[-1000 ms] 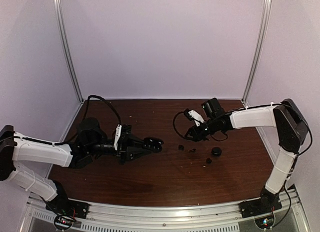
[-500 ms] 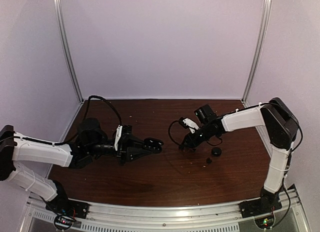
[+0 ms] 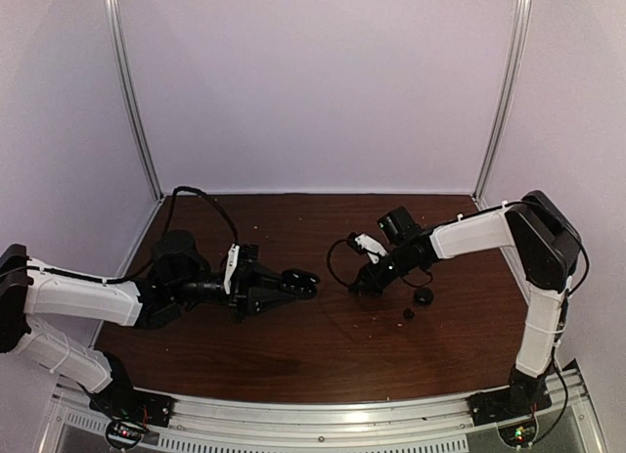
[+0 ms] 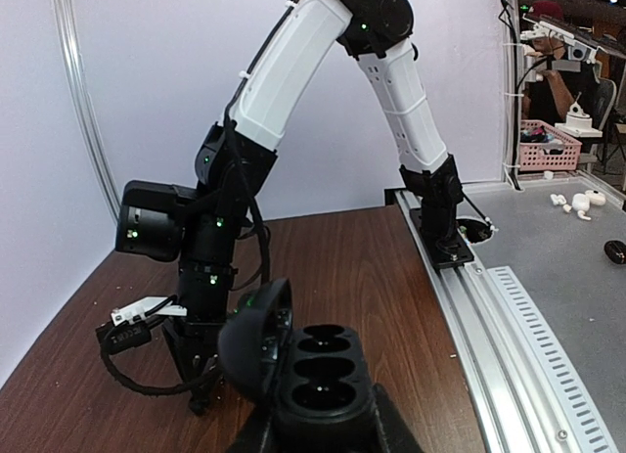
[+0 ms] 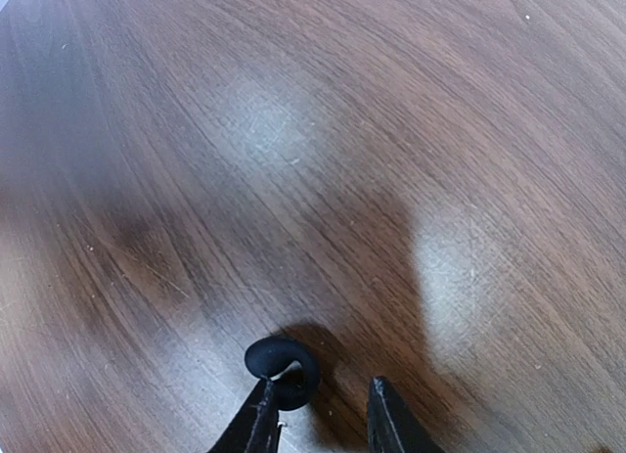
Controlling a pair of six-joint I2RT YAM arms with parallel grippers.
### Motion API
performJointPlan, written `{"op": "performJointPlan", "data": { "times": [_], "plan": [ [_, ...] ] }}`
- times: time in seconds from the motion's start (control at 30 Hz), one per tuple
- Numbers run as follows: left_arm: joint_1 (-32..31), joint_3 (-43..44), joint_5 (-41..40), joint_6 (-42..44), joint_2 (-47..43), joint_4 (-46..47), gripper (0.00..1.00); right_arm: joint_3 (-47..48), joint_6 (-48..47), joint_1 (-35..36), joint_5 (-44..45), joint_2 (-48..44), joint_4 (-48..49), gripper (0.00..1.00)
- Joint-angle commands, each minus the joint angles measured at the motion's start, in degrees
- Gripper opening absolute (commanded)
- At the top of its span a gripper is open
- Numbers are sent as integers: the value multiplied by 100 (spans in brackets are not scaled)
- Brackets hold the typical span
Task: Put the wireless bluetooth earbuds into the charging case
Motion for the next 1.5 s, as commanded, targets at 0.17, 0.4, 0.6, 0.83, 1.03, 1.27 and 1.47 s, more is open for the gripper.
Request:
{"op": "performJointPlan", "data": {
  "times": [0.17,0.4,0.6,0.83,1.03,1.27,1.47],
  "plan": [
    [-23,122,-69,53,-128,99,0,68,-174,156,10,98,-15,30],
    [-23,131,-90,45,-129,81,0,33,-224,249,14,-13,-6,13],
    [-22,114,-117,0,-128,86,0,-43,-237,268,-34,-270,27,3],
    [-23,55,-276,-89,-157,208,0,-271,-169,267,64,-870,178,0],
    [80,-40,-285,-297,-210,468,0,-764,-63,259,13,-1774,642,0],
    [232,-172,-296,-632,-181,939,0,-1330,97,279,-331,-3161,1518,0],
    [232,-212,-455,-596,-83,1250,0,-1541,167,630,-465,-3997,1975,0]
  ]
}}
